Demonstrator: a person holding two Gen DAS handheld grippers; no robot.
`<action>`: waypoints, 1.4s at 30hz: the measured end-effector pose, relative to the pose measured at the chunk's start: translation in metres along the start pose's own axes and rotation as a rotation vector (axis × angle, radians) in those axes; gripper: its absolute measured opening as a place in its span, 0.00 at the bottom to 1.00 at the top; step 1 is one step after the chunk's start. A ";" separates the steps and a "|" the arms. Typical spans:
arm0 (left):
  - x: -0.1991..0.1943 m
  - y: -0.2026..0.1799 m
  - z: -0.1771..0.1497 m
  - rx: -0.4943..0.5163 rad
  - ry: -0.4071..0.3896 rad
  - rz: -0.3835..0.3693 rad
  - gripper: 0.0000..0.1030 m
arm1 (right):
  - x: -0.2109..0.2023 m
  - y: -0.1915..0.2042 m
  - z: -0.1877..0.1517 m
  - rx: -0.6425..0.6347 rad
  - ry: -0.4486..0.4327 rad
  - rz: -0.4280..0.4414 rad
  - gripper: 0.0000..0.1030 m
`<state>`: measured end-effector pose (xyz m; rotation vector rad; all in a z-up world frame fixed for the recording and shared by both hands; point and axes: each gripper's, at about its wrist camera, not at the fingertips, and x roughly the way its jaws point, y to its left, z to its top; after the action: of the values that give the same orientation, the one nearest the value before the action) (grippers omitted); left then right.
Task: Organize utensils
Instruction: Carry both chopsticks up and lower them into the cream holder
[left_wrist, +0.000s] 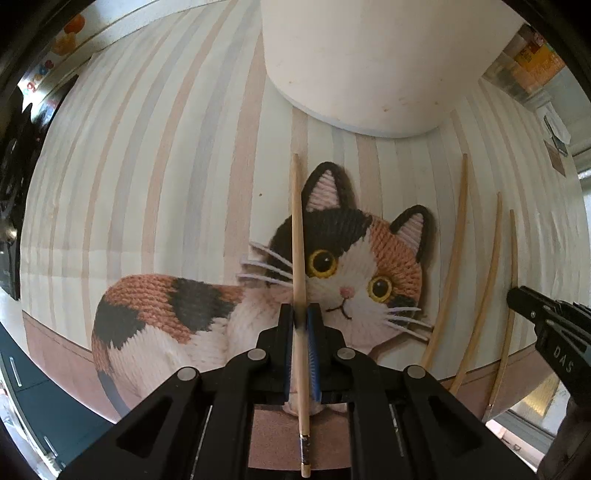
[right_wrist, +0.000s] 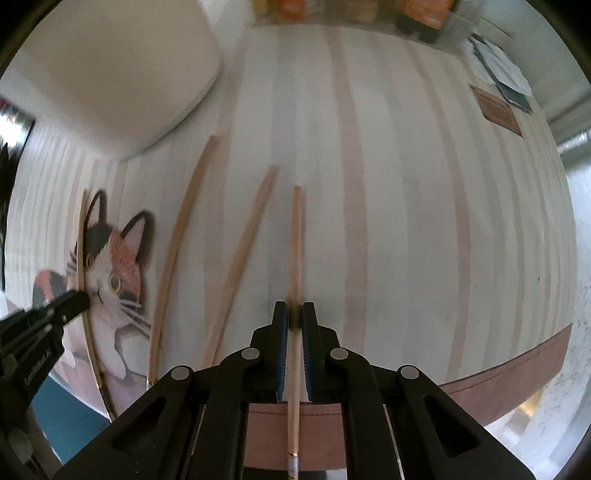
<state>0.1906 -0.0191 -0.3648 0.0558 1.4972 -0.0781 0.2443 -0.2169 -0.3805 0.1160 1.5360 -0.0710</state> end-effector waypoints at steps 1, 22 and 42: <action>-0.001 0.003 0.011 0.002 0.000 0.001 0.06 | 0.000 0.003 0.000 -0.003 0.016 -0.010 0.09; -0.008 -0.008 0.031 0.034 -0.006 0.008 0.07 | 0.011 0.036 0.005 -0.047 0.038 -0.046 0.09; -0.009 -0.009 0.038 0.060 -0.012 0.007 0.07 | 0.012 0.008 -0.010 -0.007 0.012 -0.029 0.14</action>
<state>0.2271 -0.0312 -0.3532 0.1086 1.4825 -0.1176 0.2359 -0.2079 -0.3927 0.0886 1.5501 -0.0886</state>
